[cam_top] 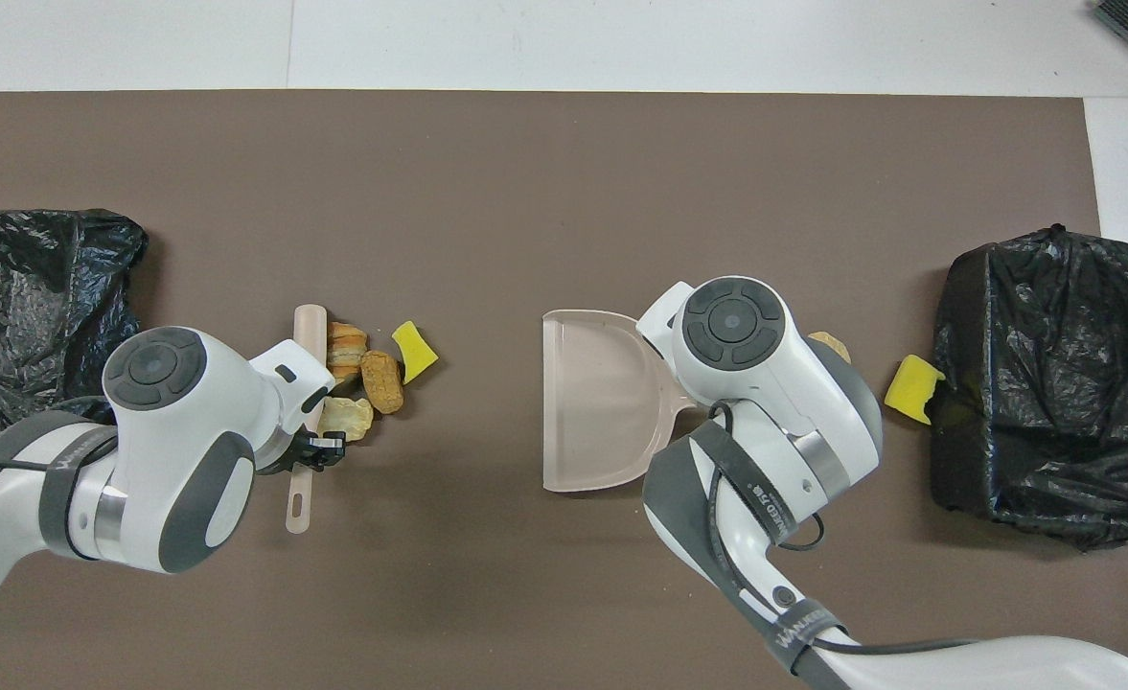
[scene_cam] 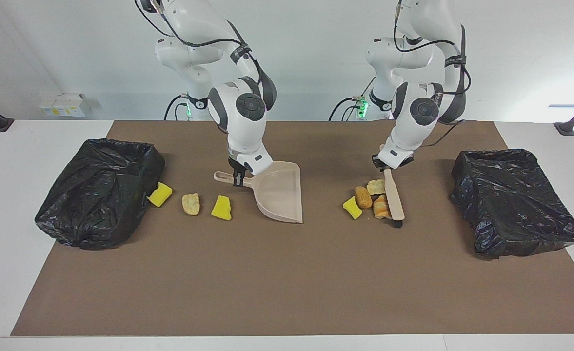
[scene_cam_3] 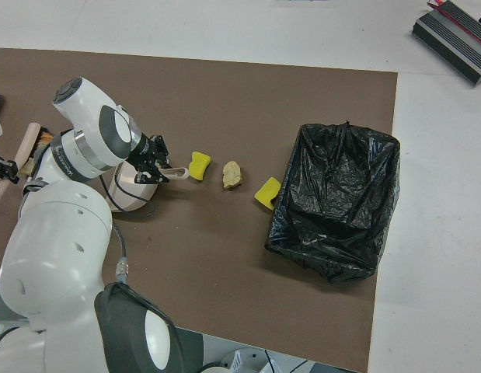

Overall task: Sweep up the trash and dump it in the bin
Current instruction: 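Sweep the bread and sponge into the dustpan with the left gripper's brush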

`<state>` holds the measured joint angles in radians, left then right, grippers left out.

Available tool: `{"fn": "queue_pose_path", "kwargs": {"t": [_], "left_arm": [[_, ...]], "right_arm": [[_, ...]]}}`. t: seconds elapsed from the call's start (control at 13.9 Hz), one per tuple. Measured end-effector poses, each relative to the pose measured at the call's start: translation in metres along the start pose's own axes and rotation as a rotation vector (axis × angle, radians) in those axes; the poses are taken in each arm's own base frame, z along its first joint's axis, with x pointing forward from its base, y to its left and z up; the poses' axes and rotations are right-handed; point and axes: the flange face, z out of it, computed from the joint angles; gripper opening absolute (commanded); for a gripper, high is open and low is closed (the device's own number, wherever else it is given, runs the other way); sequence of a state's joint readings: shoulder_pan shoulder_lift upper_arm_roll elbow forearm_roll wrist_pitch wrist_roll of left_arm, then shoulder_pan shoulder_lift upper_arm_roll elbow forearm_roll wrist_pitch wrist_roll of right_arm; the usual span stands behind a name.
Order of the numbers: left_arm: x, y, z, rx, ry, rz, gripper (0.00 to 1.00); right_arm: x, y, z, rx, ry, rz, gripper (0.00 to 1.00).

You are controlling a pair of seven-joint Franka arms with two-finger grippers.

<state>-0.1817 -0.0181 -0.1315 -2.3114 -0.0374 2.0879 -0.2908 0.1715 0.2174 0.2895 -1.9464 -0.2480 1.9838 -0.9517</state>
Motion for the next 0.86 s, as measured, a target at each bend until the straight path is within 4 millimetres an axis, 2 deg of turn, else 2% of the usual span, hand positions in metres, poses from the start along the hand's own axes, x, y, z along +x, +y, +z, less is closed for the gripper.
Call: {"fn": "queue_pose_path", "kwargs": {"t": [0.36,0.86], "left_arm": [[-0.016,0.043,-0.001,-0.056,-0.018,0.009,0.0],[-0.046,0.118,0.003,-0.139,0.001,0.027,0.0]], "right_arm": [[0.001,0.0,0.001,0.0,0.001,0.004,0.0],[0.014,-0.003,0.008,-0.007,0.011,0.032,0.0]]}}
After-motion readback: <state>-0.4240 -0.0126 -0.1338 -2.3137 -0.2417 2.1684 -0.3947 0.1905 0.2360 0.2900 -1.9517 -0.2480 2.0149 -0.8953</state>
